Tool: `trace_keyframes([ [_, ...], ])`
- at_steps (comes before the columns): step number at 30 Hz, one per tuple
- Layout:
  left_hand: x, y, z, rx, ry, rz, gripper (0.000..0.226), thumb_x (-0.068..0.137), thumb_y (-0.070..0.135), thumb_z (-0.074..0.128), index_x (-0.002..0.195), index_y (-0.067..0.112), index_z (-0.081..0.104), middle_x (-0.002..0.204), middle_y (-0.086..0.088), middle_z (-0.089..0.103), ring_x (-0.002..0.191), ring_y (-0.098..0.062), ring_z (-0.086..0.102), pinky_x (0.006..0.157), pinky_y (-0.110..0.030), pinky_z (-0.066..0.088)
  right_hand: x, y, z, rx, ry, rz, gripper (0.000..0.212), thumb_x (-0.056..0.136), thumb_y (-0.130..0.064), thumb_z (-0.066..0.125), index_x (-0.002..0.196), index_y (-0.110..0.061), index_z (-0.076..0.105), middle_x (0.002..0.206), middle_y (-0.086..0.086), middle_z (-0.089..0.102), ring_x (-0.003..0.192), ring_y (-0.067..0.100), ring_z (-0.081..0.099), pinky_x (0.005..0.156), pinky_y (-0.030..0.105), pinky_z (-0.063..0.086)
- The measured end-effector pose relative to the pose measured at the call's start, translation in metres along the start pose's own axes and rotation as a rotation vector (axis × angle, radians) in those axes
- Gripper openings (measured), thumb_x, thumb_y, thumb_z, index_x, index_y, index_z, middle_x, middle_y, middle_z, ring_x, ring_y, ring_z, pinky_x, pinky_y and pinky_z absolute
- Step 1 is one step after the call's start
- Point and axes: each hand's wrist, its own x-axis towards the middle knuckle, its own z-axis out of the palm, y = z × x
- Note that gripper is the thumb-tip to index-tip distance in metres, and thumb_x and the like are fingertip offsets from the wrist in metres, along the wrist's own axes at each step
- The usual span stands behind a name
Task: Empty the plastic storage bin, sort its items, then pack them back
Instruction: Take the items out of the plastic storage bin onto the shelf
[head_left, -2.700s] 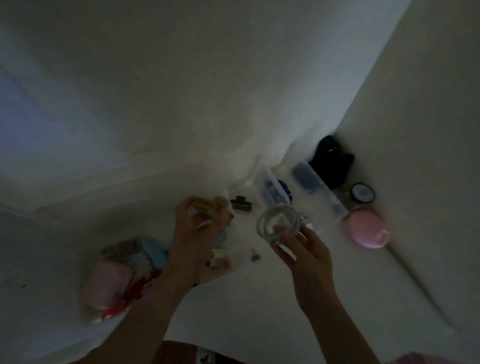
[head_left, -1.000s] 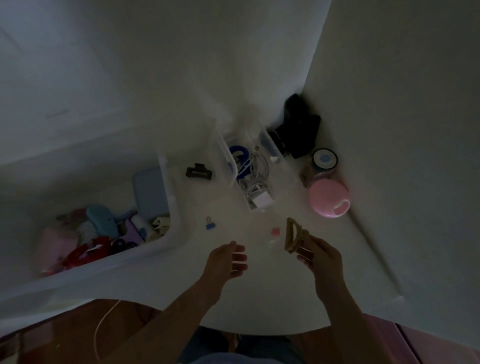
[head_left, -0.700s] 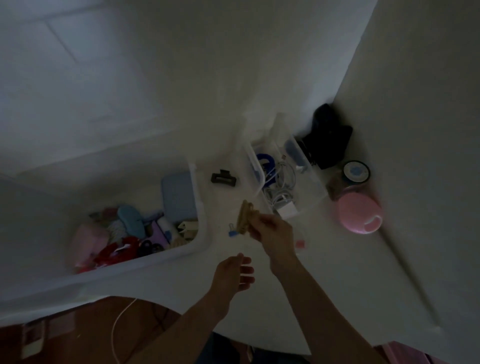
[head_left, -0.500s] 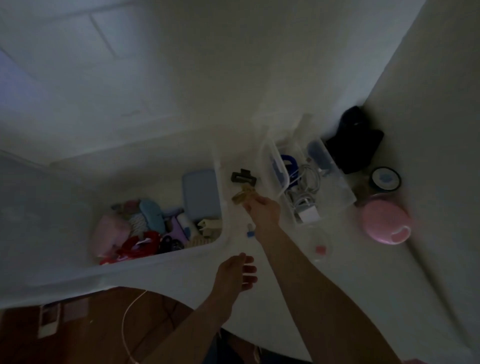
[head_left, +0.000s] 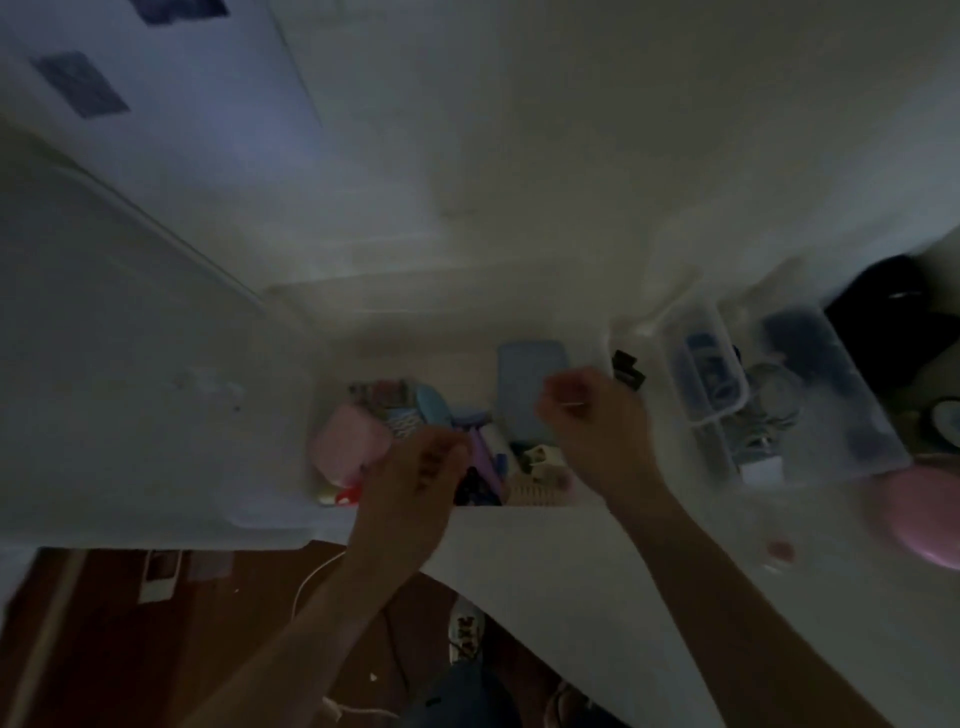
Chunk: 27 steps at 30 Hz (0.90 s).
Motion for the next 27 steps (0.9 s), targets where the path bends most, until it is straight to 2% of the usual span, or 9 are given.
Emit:
trace_keyframes([
  [2, 0.031, -0.022, -0.001, 0.110, 0.028, 0.014, 0.011, 0.098, 0.026, 0.054, 0.101, 0.033, 0.062, 0.093, 0.018, 0.064, 0.088, -0.004, 0.065, 0.080, -0.025, 0.054, 0.034, 0.010, 0.052, -0.425, -0.180, 0.036, 0.051, 0.087, -0.044, 0.067, 0.124, -0.012, 0.055, 0.113, 0.003, 0.064, 0.105, 0.023, 0.062, 0.077, 0.026, 0.045],
  [6, 0.062, -0.052, 0.009, 0.130, -0.007, 0.079, 0.020, 0.098, 0.019, 0.052, 0.116, 0.020, 0.061, 0.110, 0.001, 0.064, 0.100, -0.016, 0.059, 0.088, -0.033, 0.049, 0.081, 0.039, 0.114, -1.066, -0.172, 0.033, 0.089, 0.078, -0.060, 0.065, 0.138, -0.001, 0.037, 0.132, 0.023, 0.051, 0.120, 0.042, 0.051, 0.091, 0.045, 0.049],
  [10, 0.068, -0.062, 0.006, 0.087, -0.035, 0.109, 0.020, 0.099, 0.021, 0.049, 0.118, 0.018, 0.057, 0.106, -0.003, 0.063, 0.094, -0.017, 0.058, 0.081, -0.030, 0.047, 0.090, 0.045, 0.118, -1.177, -0.099, 0.039, 0.068, 0.076, -0.045, 0.069, 0.125, -0.005, 0.043, 0.122, 0.024, 0.054, 0.111, 0.041, 0.055, 0.086, 0.043, 0.052],
  [15, 0.081, -0.068, 0.012, -0.084, -0.149, -0.030, 0.022, 0.100, 0.019, 0.049, 0.120, 0.016, 0.058, 0.103, 0.005, 0.059, 0.098, -0.014, 0.058, 0.079, -0.021, 0.041, 0.076, 0.030, 0.115, -1.035, -0.071, 0.022, 0.013, 0.092, -0.017, 0.055, 0.099, -0.008, 0.061, 0.105, 0.010, 0.068, 0.093, 0.025, 0.067, 0.063, 0.026, 0.041],
  [18, 0.093, -0.067, 0.022, -0.311, -0.216, -0.212, 0.022, 0.100, 0.019, 0.050, 0.121, 0.014, 0.056, 0.107, 0.004, 0.056, 0.103, -0.016, 0.056, 0.087, -0.023, 0.040, 0.062, 0.009, 0.097, -0.964, -0.017, 0.027, 0.015, 0.094, -0.015, 0.054, 0.102, -0.005, 0.062, 0.107, 0.014, 0.067, 0.097, 0.029, 0.065, 0.068, 0.029, 0.044],
  [22, 0.103, -0.049, 0.028, -0.618, -0.230, -0.441, 0.044, 0.094, 0.016, 0.061, 0.133, 0.002, 0.047, 0.130, -0.021, 0.056, 0.114, -0.033, 0.057, 0.095, -0.037, 0.046, 0.045, -0.026, 0.052, -0.750, 0.147, -0.029, 0.017, 0.086, -0.023, 0.068, 0.099, -0.012, 0.070, 0.094, 0.008, 0.073, 0.086, 0.026, 0.069, 0.066, 0.027, 0.049],
  [24, 0.100, -0.030, 0.020, -0.799, -0.280, -0.488, 0.071, 0.081, 0.034, 0.077, 0.138, 0.010, 0.043, 0.129, -0.015, 0.058, 0.114, -0.032, 0.059, 0.089, -0.038, 0.050, 0.029, -0.049, 0.022, -0.490, 0.168, -0.090, 0.025, 0.081, -0.025, 0.077, 0.105, -0.018, 0.075, 0.097, 0.000, 0.076, 0.089, 0.015, 0.071, 0.077, 0.029, 0.057],
  [26, 0.091, -0.009, 0.011, -1.022, -0.372, -0.442, 0.089, 0.059, 0.056, 0.085, 0.132, 0.018, 0.048, 0.117, -0.005, 0.063, 0.099, -0.023, 0.065, 0.083, -0.035, 0.053, 0.006, -0.074, -0.006, -0.283, 0.093, -0.171, 0.030, 0.079, -0.023, 0.081, 0.108, -0.023, 0.075, 0.098, -0.011, 0.074, 0.090, -0.001, 0.069, 0.083, 0.019, 0.056],
  [27, 0.085, -0.001, 0.006, -1.060, -0.411, -0.400, 0.092, 0.058, 0.058, 0.083, 0.133, 0.018, 0.049, 0.120, -0.006, 0.065, 0.102, -0.024, 0.066, 0.089, -0.039, 0.054, -0.006, -0.085, -0.018, -0.215, 0.041, -0.200, 0.029, 0.079, -0.021, 0.081, 0.108, -0.024, 0.075, 0.098, -0.014, 0.074, 0.090, -0.006, 0.068, 0.081, 0.012, 0.054],
])
